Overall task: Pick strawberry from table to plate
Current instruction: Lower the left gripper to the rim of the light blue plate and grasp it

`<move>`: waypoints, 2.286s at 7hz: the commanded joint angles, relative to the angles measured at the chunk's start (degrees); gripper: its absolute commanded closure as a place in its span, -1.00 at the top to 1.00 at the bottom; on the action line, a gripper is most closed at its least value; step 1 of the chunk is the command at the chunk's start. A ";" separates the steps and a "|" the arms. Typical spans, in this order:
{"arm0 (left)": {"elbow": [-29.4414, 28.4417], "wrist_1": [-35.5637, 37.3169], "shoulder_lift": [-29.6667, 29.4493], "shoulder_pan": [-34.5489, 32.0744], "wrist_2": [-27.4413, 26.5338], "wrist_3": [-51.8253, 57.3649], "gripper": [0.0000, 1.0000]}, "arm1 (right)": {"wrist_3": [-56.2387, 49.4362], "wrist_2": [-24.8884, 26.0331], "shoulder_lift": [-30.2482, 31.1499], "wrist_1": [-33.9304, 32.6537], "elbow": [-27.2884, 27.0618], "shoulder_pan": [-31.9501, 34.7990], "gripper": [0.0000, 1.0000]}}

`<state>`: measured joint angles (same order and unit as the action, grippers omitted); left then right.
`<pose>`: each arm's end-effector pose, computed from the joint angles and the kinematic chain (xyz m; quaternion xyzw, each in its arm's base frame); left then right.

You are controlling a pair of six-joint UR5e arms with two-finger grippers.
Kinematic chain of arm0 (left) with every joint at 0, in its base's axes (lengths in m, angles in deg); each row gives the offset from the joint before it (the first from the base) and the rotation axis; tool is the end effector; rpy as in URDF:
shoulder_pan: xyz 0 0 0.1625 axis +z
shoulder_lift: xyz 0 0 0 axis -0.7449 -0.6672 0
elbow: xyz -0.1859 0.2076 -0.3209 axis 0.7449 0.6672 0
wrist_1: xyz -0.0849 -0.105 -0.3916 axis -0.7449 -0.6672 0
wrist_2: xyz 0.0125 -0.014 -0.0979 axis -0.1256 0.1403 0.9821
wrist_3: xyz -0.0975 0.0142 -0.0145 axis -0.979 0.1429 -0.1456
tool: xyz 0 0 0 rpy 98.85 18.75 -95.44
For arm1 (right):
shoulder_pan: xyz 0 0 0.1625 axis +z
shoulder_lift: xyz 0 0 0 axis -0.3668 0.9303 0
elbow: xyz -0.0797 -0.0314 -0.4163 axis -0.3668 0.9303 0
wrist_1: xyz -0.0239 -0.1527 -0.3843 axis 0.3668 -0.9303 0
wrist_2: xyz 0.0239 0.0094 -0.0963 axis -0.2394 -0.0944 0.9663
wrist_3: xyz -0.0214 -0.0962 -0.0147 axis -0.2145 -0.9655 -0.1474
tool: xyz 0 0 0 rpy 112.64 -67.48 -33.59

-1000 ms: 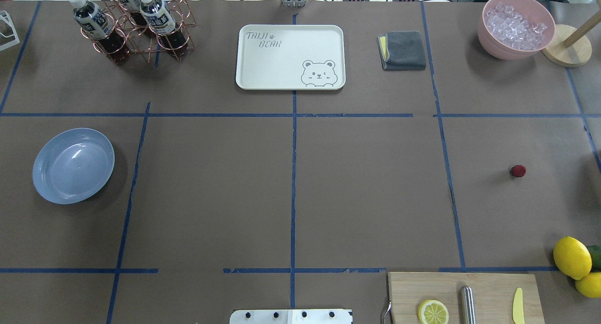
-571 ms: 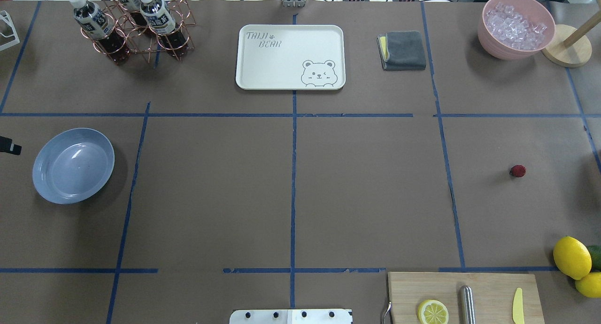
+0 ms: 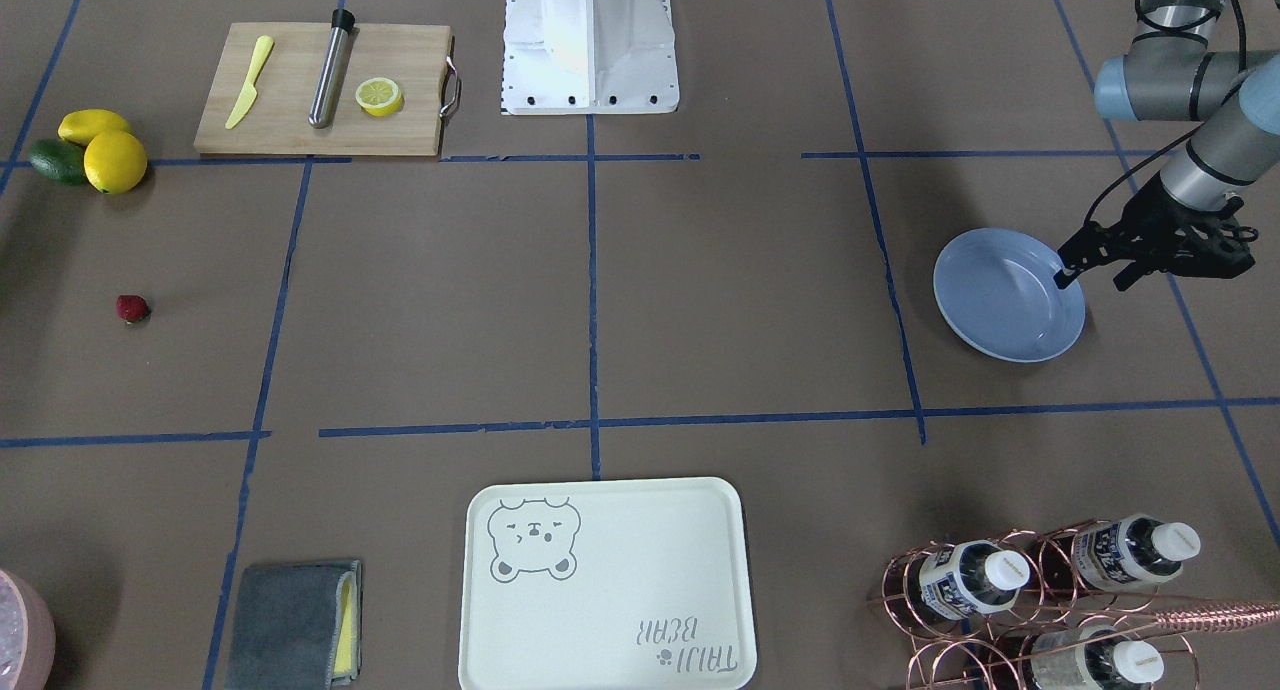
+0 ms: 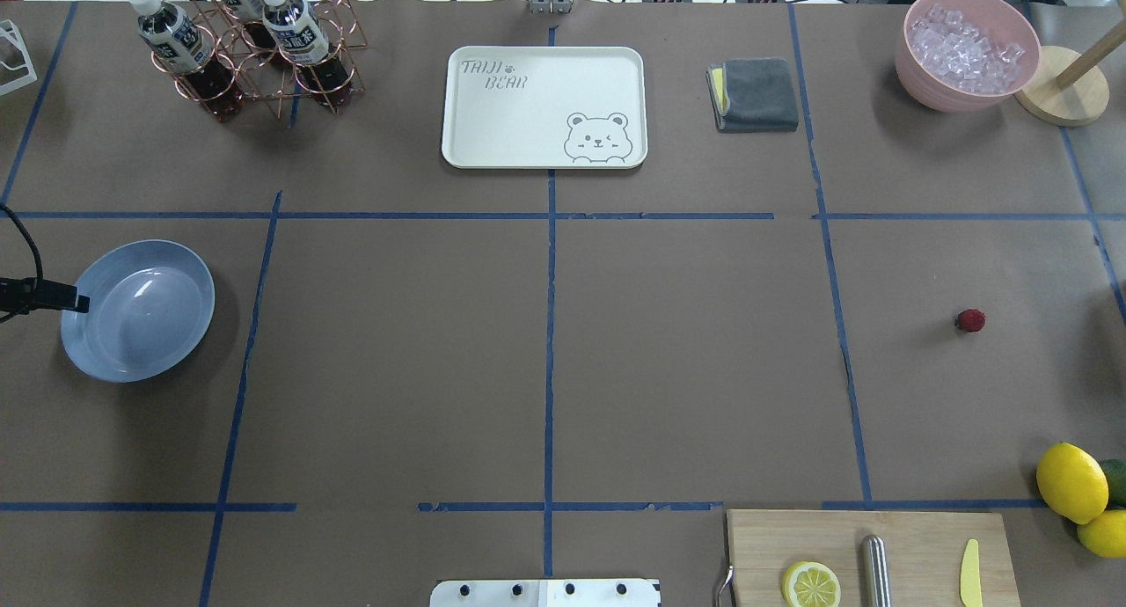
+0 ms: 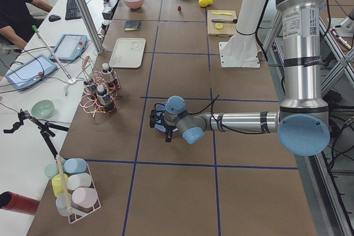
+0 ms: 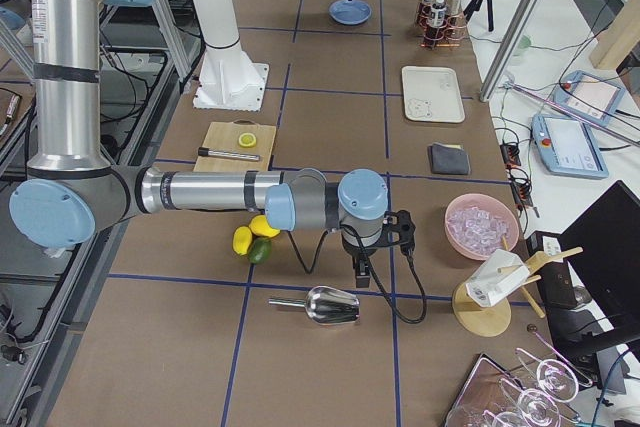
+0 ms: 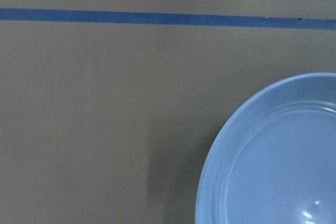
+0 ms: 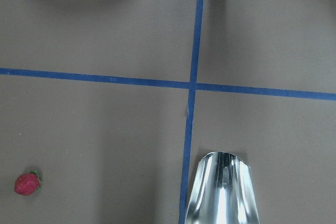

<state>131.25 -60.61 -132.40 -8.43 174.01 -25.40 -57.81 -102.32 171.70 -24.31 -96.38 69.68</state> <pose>0.1919 -0.4333 0.6413 0.0822 0.4357 -0.0335 0.8957 0.0699 -0.4710 0.6232 0.0501 -0.3996 -0.0174 0.9151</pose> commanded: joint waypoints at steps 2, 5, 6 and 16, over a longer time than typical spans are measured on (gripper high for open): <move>-0.39 0.08 -0.91 0.51 -0.21 -0.83 -0.03 | 0.00 0.08 0.00 0.00 -0.01 -0.06 1.00; -0.48 0.25 -0.91 0.94 -0.21 -0.75 -0.18 | -0.08 0.08 0.00 0.00 0.08 -0.06 1.00; -1.26 -0.01 -0.91 0.94 -0.21 -0.66 -0.18 | 0.00 0.08 0.00 0.00 0.00 0.03 1.00; 2.32 5.83 -1.26 -7.43 10.38 0.04 -1.00 | 0.00 0.09 -1.22 -0.09 -2.29 -0.14 1.00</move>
<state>132.21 -58.67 -133.05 -10.65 179.71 -25.80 -57.83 -102.37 171.34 -24.48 -98.11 69.63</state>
